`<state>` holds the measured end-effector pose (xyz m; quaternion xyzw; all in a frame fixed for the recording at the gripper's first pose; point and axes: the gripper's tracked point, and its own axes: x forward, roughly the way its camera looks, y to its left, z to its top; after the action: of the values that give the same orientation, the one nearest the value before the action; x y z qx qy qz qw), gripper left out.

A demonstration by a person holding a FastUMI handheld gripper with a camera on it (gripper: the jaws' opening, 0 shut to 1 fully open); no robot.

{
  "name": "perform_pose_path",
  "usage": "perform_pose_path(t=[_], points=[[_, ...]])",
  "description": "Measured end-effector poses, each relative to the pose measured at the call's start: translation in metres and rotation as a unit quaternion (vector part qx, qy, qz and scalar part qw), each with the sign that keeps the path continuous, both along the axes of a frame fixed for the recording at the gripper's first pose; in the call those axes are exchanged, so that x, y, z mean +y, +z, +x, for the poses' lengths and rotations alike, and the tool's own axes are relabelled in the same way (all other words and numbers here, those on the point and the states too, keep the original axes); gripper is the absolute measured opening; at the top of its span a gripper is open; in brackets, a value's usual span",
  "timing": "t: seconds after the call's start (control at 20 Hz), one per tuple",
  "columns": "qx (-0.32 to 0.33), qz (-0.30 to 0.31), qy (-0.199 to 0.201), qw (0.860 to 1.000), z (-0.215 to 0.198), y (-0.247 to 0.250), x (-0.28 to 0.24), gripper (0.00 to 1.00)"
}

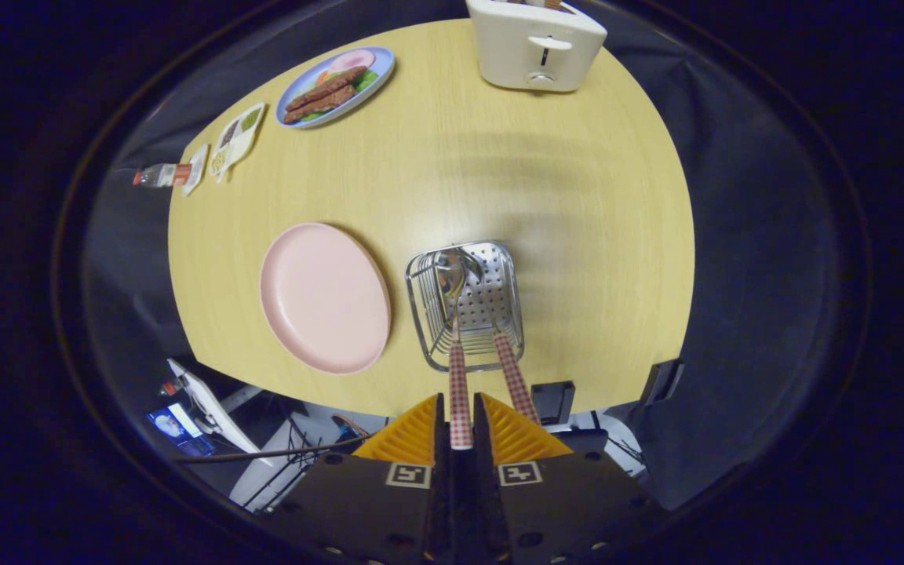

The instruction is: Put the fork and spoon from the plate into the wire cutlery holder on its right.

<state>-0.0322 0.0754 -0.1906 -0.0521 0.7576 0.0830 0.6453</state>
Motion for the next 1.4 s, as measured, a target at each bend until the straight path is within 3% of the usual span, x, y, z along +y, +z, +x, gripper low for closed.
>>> perform_pose_path(t=[0.05, 0.3, 0.5, 0.75, 1.25, 1.4], points=[[-0.016, 0.006, 0.001, 1.000, 0.004, 0.003, 0.002, 0.27], [-0.124, 0.049, 0.013, 0.991, 0.034, 0.026, 0.013, 0.54], [-0.253, 0.123, 0.018, 0.959, 0.060, 0.060, 0.036, 0.71], [-0.426, 0.160, 0.047, 0.889, 0.078, 0.119, 0.052, 0.88], [-0.654, 0.201, 0.050, 0.728, 0.042, 0.247, 0.059, 0.90], [-0.683, 0.197, 0.039, 0.702, 0.028, 0.257, 0.052, 0.90]])
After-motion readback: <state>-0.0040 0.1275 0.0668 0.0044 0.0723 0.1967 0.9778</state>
